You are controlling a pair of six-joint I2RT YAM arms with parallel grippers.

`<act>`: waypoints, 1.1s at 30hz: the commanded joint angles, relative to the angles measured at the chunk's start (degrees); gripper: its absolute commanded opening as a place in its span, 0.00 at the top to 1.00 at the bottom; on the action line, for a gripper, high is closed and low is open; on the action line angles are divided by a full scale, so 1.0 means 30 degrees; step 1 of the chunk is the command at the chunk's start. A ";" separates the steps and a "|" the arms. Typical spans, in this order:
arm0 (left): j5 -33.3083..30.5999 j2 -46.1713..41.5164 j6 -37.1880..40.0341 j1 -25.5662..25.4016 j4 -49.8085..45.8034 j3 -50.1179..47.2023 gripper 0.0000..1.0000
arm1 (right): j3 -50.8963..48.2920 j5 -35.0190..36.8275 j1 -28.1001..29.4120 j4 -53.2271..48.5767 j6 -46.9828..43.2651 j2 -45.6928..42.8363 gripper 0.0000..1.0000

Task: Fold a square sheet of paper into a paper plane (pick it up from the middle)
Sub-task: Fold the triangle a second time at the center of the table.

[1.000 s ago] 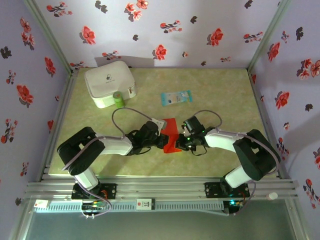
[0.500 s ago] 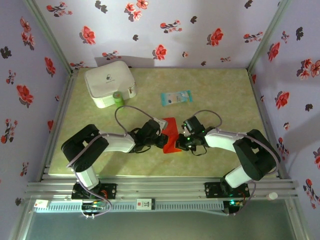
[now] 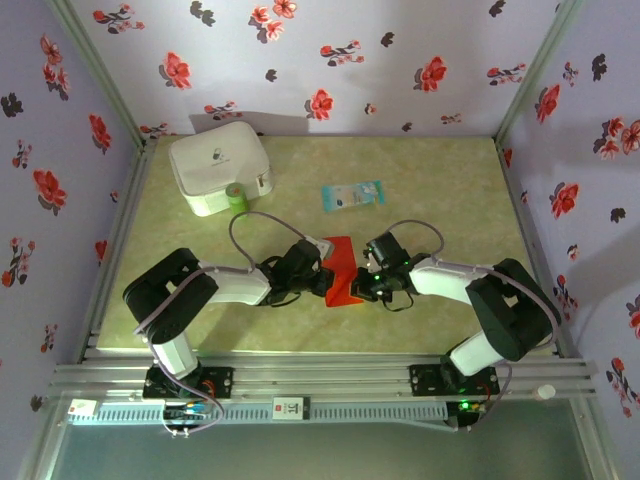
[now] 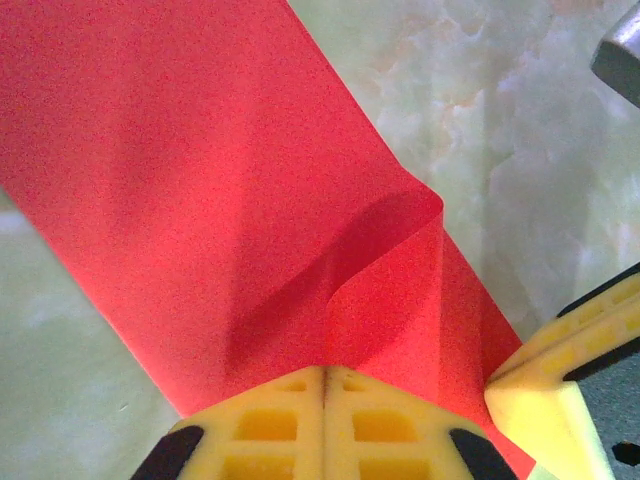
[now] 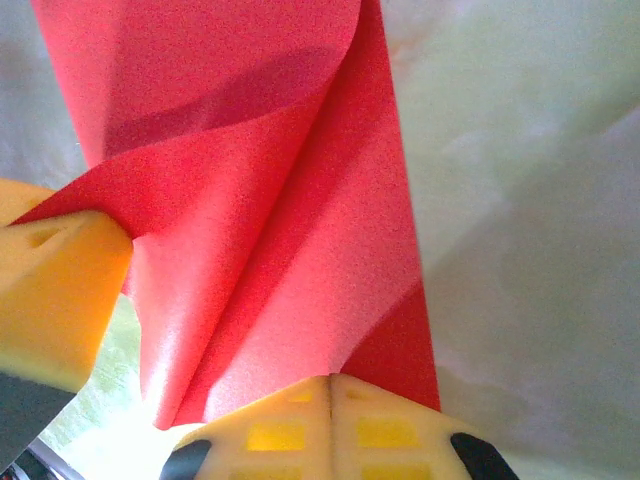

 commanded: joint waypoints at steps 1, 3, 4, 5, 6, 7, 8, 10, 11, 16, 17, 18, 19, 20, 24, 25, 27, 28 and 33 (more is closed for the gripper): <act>-0.0778 0.0136 -0.0020 0.0182 -0.0096 -0.0067 1.00 | -0.0130 0.1395 -0.0301 -0.1431 -0.0321 0.0376 1.00; -0.0886 0.0088 -0.0120 0.0182 -0.0036 -0.0139 1.00 | -0.0096 0.1405 -0.0279 -0.1486 -0.0324 0.0335 1.00; -0.0894 0.0115 -0.0124 0.0178 -0.0101 -0.0125 1.00 | -0.0073 0.1399 -0.0265 -0.1482 -0.0324 0.0301 1.00; -0.0899 0.0142 -0.0141 0.0176 -0.0165 -0.0112 1.00 | -0.0091 0.1413 -0.0279 -0.1490 -0.0325 0.0268 1.00; -0.0875 0.0150 -0.0203 0.0181 -0.0170 -0.0137 1.00 | -0.0057 0.1428 -0.0279 -0.1520 -0.0317 0.0242 1.00; -0.0897 0.0150 -0.0255 0.0182 -0.0144 -0.0163 1.00 | -0.0072 0.1420 -0.0279 -0.1547 -0.0313 0.0223 1.00; -0.0863 0.0122 -0.0281 0.0182 -0.0133 -0.0196 1.00 | -0.0062 0.1435 -0.0279 -0.1570 -0.0305 0.0198 0.99; -0.0918 0.0070 -0.0375 0.0182 -0.0111 -0.0284 1.00 | -0.0051 0.1464 -0.0279 -0.1576 -0.0320 0.0151 1.00; -0.0968 0.0020 -0.0416 0.0181 -0.0111 -0.0331 1.00 | -0.0044 0.1464 -0.0279 -0.1582 -0.0324 0.0124 1.00; -0.1090 -0.0070 -0.0972 0.0181 0.0057 -0.0465 1.00 | -0.0058 0.1458 -0.0279 -0.1591 -0.0274 0.0121 0.99; -0.1082 -0.0092 -0.1193 0.0182 0.0121 -0.0503 1.00 | -0.0019 0.1476 -0.0279 -0.1593 -0.0296 0.0133 0.99; -0.1068 -0.0128 -0.1365 0.0178 0.0131 -0.0538 1.00 | -0.0021 0.1458 -0.0283 -0.1594 -0.0296 0.0105 0.99; -0.1095 -0.0195 -0.1482 0.0182 0.0167 -0.0620 1.00 | -0.0014 0.1464 -0.0279 -0.1582 -0.0296 0.0082 0.99; -0.1077 -0.0271 -0.1637 0.0182 0.0251 -0.0700 1.00 | -0.0014 0.1451 -0.0279 -0.1638 -0.0295 0.0032 0.99; -0.1073 -0.0585 -0.1723 0.0182 0.0710 -0.1054 1.00 | -0.0051 0.1466 -0.0279 -0.1637 -0.0293 -0.0053 0.99; -0.1069 -0.0566 -0.1621 0.0182 0.0685 -0.1034 1.00 | -0.0015 0.1461 -0.0279 -0.1616 -0.0277 -0.0040 0.99; -0.1082 -0.0525 -0.1401 0.0182 0.0507 -0.0856 1.00 | -0.0016 0.1410 -0.0279 -0.1577 -0.0248 -0.0026 0.99; -0.1117 -0.0470 -0.1336 0.0182 0.0477 -0.0794 1.00 | 0.0014 0.1395 -0.0279 -0.1549 -0.0255 0.0010 0.99; -0.1143 -0.0407 -0.1007 0.0211 0.0563 -0.0569 0.99 | -0.0014 0.1346 -0.0279 -0.1473 -0.0182 0.0040 0.99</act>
